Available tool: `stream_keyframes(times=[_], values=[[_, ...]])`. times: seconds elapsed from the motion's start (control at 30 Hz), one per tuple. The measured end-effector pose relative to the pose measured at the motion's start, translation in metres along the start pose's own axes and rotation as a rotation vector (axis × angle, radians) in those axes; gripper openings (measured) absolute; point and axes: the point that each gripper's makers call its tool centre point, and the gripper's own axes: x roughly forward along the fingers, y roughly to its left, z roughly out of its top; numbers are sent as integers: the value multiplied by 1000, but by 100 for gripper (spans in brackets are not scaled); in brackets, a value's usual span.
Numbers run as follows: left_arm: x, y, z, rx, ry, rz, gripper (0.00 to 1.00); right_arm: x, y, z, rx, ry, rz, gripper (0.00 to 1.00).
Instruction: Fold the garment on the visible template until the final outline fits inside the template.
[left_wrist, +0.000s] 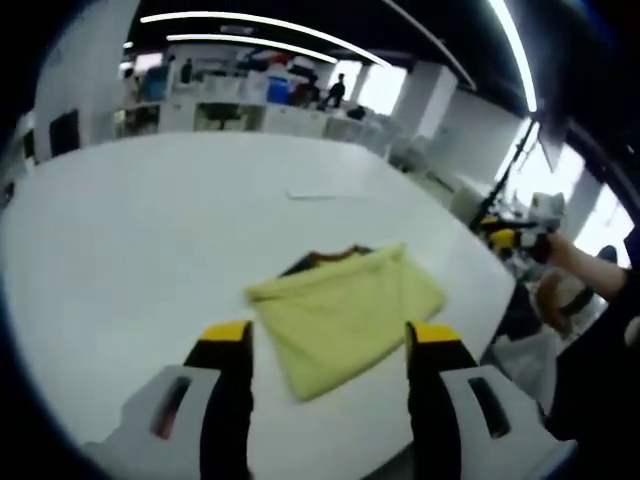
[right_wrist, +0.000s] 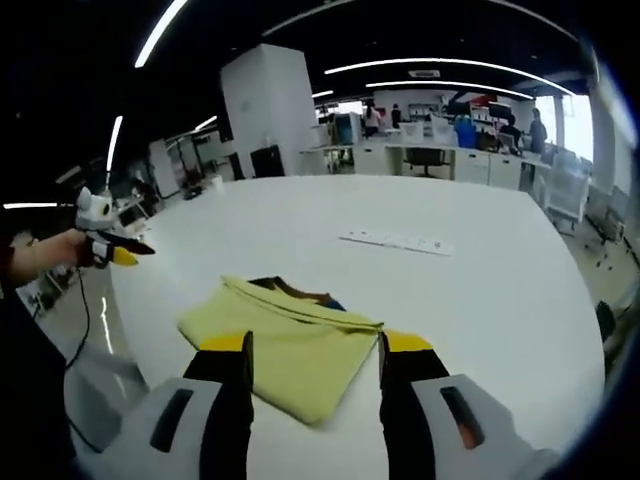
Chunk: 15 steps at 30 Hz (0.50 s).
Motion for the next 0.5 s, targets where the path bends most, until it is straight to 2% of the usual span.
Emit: stream_keyframes(times=[0.13,0.33,0.43,0.5], values=[[-6,-8,-7,5,1,3,64,-11,11,4,3,-10,15,58],[-17,-26,-19,6,15,-14,71,-27,26,-3,1,-2,29,64],[-23,-29,-24,63,23,6,75,-33,32,-7,1,1,34,68],[-27,-31,-30,74,40,12,79,-37,34,-9,5,-4,32,71]])
